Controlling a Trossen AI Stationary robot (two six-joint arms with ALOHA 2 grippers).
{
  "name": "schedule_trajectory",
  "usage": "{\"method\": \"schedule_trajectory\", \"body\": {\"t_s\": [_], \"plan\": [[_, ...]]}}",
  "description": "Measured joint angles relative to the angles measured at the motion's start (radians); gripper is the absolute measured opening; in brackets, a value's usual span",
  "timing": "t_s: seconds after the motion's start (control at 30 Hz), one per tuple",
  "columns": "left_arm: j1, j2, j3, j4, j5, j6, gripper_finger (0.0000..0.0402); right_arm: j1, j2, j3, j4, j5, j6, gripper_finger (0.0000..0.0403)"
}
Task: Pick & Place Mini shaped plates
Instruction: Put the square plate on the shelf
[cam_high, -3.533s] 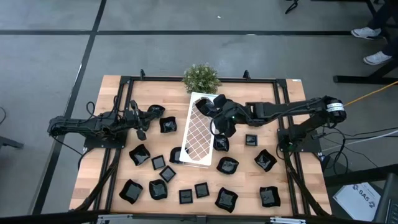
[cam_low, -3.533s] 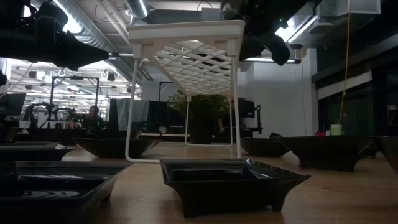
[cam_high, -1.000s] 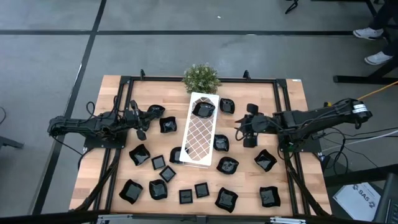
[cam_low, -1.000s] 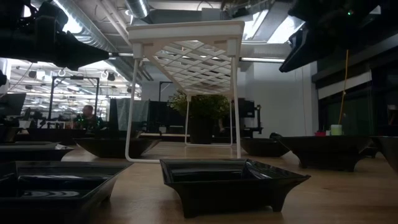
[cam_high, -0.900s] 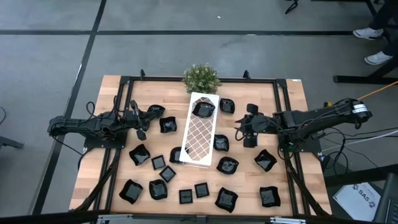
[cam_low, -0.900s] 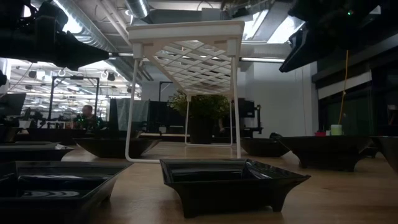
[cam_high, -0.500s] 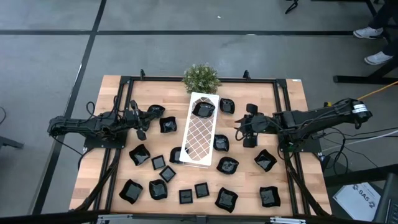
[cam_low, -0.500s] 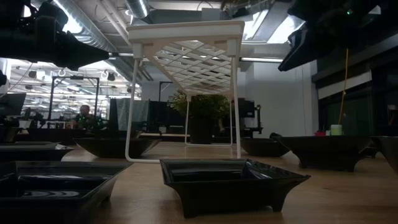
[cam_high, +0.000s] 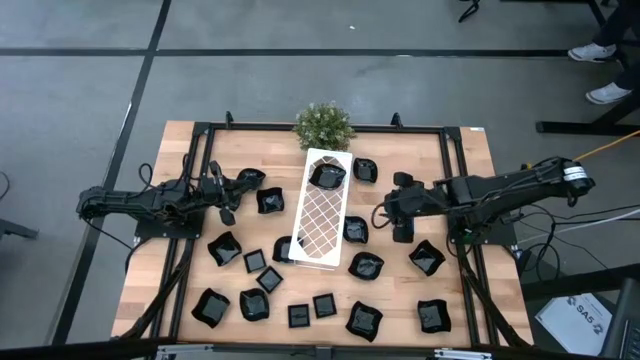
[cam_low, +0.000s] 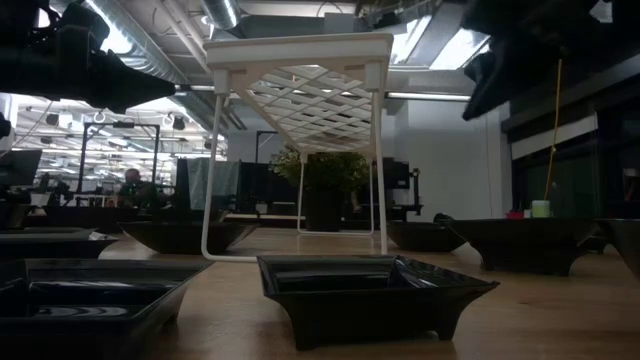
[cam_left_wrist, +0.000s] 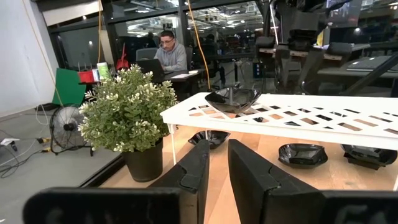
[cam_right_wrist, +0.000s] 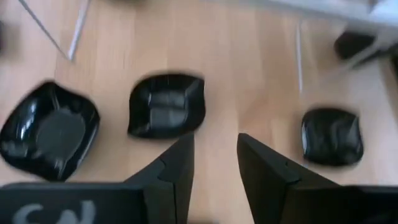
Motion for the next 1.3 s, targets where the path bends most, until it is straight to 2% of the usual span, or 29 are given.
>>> {"method": "schedule_trajectory", "body": {"t_s": [0.13, 0.33, 0.57, 0.87, 1.1, 1.3], "plan": [[0.000, 0.000, 0.000, 0.000, 0.000, 0.000, 0.0052, 0.000, 0.055, 0.051, -0.151, -0.024, 0.081, 0.0122], [0.000, 0.000, 0.000, 0.000, 0.000, 0.000, 0.0055, 0.018, 0.114, 0.058, -0.236, -0.028, 0.176, 0.0122], [0.000, 0.000, 0.000, 0.000, 0.000, 0.000, 0.0052, 0.028, 0.163, 0.046, -0.400, 0.117, 0.304, 0.0122], [0.000, 0.000, 0.000, 0.000, 0.000, 0.000, 0.0056, 0.028, 0.162, -0.097, -0.355, 0.151, 0.318, 0.0122], [0.000, 0.000, 0.000, 0.000, 0.000, 0.000, 0.0052, 0.027, 0.162, -0.099, -0.350, 0.171, 0.339, 0.0122], [0.000, 0.000, 0.000, 0.000, 0.000, 0.000, 0.0055, 0.027, 0.162, -0.130, -0.275, 0.189, 0.446, 0.0122]]}}
